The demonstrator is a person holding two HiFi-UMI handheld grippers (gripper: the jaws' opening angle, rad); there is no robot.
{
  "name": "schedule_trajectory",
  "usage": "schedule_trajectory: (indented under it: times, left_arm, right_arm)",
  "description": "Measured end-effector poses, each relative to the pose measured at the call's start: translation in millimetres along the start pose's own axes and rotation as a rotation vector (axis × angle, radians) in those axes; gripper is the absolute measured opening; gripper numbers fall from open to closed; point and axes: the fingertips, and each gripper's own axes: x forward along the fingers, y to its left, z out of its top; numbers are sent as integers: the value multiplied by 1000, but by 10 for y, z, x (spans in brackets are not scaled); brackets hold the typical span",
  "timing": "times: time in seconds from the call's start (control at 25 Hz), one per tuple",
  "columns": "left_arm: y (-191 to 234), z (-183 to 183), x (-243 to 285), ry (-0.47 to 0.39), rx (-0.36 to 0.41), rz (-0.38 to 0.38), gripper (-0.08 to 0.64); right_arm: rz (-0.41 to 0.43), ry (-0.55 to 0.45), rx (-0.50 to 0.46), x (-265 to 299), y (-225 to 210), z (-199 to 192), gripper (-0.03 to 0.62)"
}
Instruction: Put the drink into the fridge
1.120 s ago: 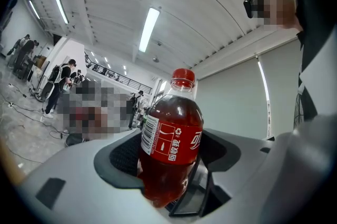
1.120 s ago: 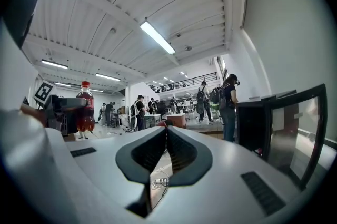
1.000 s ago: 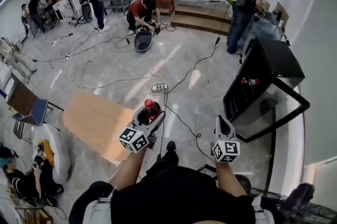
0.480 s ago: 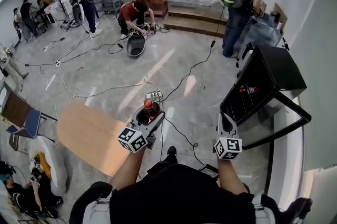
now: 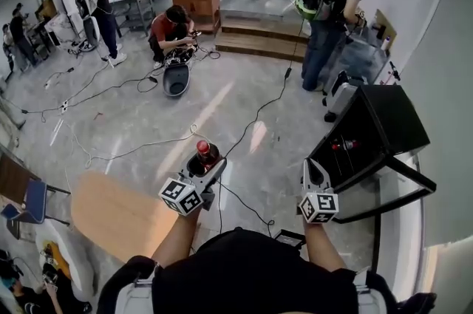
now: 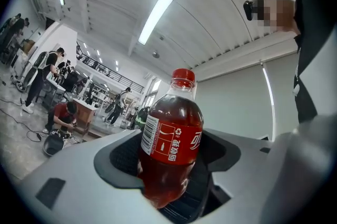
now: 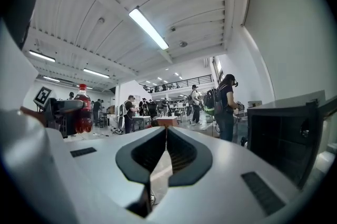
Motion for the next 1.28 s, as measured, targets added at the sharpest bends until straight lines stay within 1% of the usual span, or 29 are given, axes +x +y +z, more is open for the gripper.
schedule_trajectory:
  times: [0.2, 0.36, 0.48, 0.56, 0.64, 0.76, 0.88, 0.96, 1.12, 1.28]
  left_arm:
    - [312, 18, 381, 5, -9, -52, 341]
    - [523, -25, 623, 17, -41, -62, 342]
    - [709, -126, 826, 43, -69, -65, 341]
    - [837, -169, 993, 49, -96, -75, 342]
    - [940, -167, 1185, 37, -109, -87, 342]
    - [1106, -198, 1527, 40, -113, -79, 342]
    - [1254, -192, 1935, 46, -124, -97, 342]
    - [1332, -130, 2218, 52, -112, -106, 342]
    - [1498, -50, 2706, 49, -71, -98, 342]
    - [1667, -18, 3085, 37, -7, -52, 342]
  right_arm:
    - [-38, 5, -15, 348, -68, -20, 23]
    - [-75, 48, -43, 485, -210, -94, 23]
    - [-94, 63, -29, 665, -345, -186, 23]
    - [-101, 68, -10, 851, -441, -233, 23]
    - [-110, 70, 0, 1066, -583, -234, 23]
    - [-108, 57, -10, 1409, -821, -187, 23]
    - [-103, 32, -28, 1778, -1028, -101, 23]
    - [-98, 18, -37, 2028, -1144, -36, 23]
    - [-71, 17, -36, 2468, -1369, -21, 23]
    - [-51, 8, -54, 2822, -1601, -28, 23]
